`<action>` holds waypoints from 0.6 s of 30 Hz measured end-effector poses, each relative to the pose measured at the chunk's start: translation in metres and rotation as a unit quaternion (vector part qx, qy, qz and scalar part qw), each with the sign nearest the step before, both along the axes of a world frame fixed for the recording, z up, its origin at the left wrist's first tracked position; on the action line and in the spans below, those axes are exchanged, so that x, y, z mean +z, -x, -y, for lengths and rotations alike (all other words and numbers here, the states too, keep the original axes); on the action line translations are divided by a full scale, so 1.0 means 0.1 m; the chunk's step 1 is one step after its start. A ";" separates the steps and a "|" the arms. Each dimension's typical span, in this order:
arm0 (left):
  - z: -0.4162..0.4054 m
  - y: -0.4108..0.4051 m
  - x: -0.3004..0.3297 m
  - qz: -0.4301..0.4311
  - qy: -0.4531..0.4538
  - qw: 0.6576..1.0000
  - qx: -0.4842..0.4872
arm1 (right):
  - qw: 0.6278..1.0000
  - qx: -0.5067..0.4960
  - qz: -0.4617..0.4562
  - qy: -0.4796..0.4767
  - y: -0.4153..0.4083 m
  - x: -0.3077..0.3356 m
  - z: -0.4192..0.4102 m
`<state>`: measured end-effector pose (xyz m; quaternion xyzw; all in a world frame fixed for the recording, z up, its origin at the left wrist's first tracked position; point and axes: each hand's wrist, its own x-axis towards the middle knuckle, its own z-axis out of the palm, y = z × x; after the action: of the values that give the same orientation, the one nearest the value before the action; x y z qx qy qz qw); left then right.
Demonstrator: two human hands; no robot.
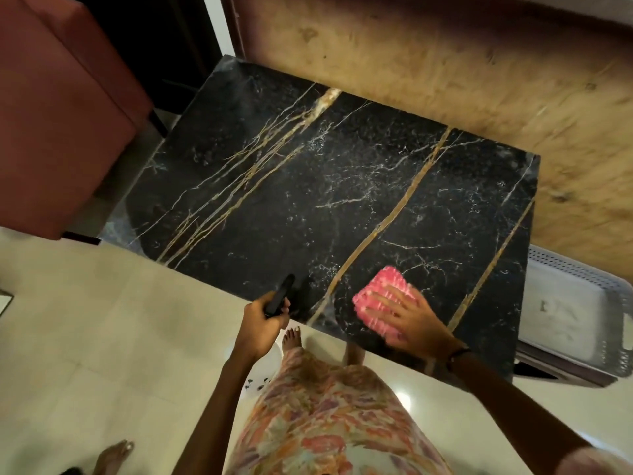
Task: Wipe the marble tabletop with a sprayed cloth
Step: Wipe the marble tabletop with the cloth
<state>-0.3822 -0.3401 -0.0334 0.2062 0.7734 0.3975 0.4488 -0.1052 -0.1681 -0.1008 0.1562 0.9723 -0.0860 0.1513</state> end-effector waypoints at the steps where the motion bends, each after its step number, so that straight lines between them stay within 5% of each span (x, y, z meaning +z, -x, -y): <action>1: 0.01 0.05 0.00 0.001 -0.001 1.000 -0.006 | 0.999 -0.045 0.006 0.002 0.14 0.00 -0.04; 5: 0.09 0.21 -0.02 0.005 0.007 0.999 -0.043 | 0.985 -0.168 -0.046 0.008 0.91 -0.01 0.06; 11: 0.20 0.37 -0.07 0.016 0.012 0.997 -0.073 | 0.992 -0.090 -0.085 0.029 1.68 -0.02 0.80; 18: 0.19 0.37 -0.06 0.023 0.012 0.996 -0.090 | 0.993 -0.076 -0.093 0.022 1.22 -0.09 1.13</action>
<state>-0.4196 -0.3591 -0.0395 0.2604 0.7462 0.3505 0.5025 -0.2270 -0.2816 -0.1099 0.2177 0.9653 -0.1326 0.0566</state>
